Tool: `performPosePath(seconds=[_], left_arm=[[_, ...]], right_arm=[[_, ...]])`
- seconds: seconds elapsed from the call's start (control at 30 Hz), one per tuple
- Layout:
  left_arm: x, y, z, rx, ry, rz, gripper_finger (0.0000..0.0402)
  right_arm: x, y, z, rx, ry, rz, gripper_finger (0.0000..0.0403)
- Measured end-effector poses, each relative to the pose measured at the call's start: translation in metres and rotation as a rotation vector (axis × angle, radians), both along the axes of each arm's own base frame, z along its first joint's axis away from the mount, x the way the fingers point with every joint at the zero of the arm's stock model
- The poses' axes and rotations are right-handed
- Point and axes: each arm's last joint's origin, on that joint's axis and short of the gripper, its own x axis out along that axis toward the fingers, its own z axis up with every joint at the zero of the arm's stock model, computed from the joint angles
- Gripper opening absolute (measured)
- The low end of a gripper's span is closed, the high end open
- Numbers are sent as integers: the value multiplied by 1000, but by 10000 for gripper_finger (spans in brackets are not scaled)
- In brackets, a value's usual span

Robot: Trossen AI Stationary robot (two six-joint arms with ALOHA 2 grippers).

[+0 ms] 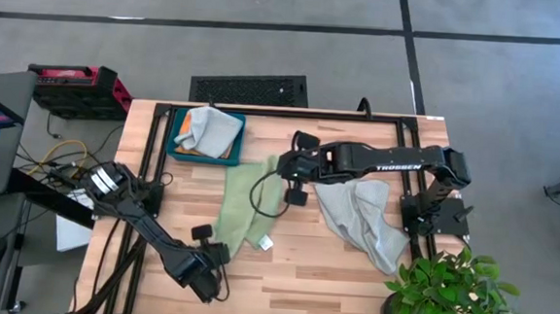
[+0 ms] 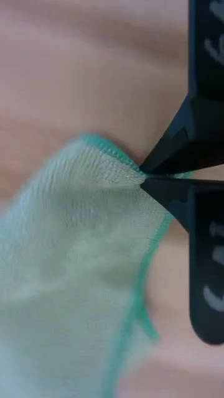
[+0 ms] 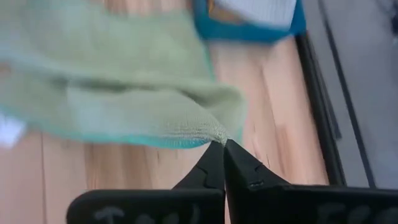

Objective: Fold microfiber towels
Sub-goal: Fold the green towel

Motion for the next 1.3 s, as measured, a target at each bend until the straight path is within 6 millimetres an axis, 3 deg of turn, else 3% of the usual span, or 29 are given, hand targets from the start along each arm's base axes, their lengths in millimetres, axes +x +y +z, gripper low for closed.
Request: performPosePath(seconds=[0.37,0.57,0.7,1.1,1.3], left_arm=[[-23,23,74,120,21,141,1],[-38,38,101,127,13,234,0],[-44,45,108,135,27,303,0],[-33,47,103,54,63,331,2],[-33,50,97,29,104,343,46]], right_arm=[[-46,7,22,-57,144,-65,13],[-63,5,34,-48,157,-99,12],[-66,5,34,-53,182,-95,14],[-63,14,32,-53,183,-44,14],[-63,14,32,-52,183,-43,13]])
